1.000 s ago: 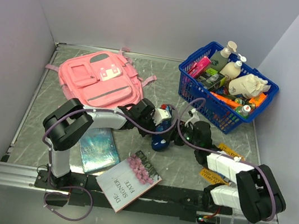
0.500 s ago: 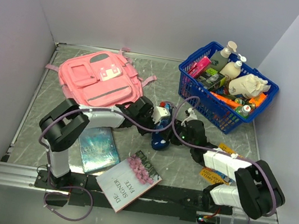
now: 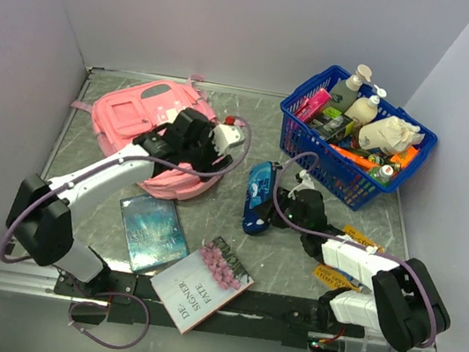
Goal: Pack the student bag
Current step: Pick up the stationery from the center of the board, then place the stationery in the student bag.
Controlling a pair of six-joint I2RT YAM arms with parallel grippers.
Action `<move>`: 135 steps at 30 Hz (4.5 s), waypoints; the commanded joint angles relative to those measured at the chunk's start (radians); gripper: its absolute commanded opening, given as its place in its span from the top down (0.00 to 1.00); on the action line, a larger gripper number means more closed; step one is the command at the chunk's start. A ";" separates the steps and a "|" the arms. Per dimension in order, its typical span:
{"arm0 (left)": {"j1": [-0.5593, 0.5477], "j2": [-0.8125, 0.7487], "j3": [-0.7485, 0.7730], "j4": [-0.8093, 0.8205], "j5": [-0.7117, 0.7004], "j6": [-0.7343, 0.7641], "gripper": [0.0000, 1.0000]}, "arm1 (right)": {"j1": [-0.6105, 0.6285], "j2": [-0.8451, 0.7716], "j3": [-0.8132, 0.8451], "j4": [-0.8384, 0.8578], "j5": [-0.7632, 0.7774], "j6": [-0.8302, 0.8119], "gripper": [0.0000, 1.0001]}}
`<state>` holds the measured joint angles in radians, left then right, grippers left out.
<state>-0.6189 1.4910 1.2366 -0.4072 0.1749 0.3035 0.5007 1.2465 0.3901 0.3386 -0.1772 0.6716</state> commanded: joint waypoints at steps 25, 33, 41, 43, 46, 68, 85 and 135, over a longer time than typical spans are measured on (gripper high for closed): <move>0.208 -0.029 -0.086 0.039 -0.030 0.097 0.28 | -0.022 -0.048 -0.037 0.062 -0.059 0.009 0.66; 0.222 0.141 -0.129 0.221 -0.307 0.106 0.36 | -0.027 -0.082 -0.036 0.040 -0.062 0.008 0.66; 0.222 0.175 -0.140 0.298 -0.416 0.091 0.37 | -0.037 -0.119 -0.059 0.051 -0.080 0.019 0.67; 0.222 0.192 -0.144 0.315 -0.446 0.089 0.42 | -0.040 -0.117 -0.065 0.062 -0.087 0.022 0.67; 0.220 0.224 -0.163 0.338 -0.474 0.091 0.46 | -0.047 -0.117 -0.065 0.069 -0.102 0.025 0.67; 0.111 0.031 0.101 0.145 -0.353 0.000 0.99 | -0.076 -0.070 0.211 0.141 -0.355 0.177 0.69; 0.078 -0.008 0.228 0.071 -0.195 -0.055 0.99 | -0.028 0.335 0.527 0.111 -0.576 0.417 0.73; 0.128 0.101 0.370 -0.002 -0.006 -0.274 0.99 | 0.205 0.275 0.488 -0.141 -0.022 -0.219 0.92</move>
<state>-0.4873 1.6466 1.5318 -0.5030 0.1200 0.0582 0.7124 1.4765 0.7597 0.1612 -0.2783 0.5045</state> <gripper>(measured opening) 0.046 0.085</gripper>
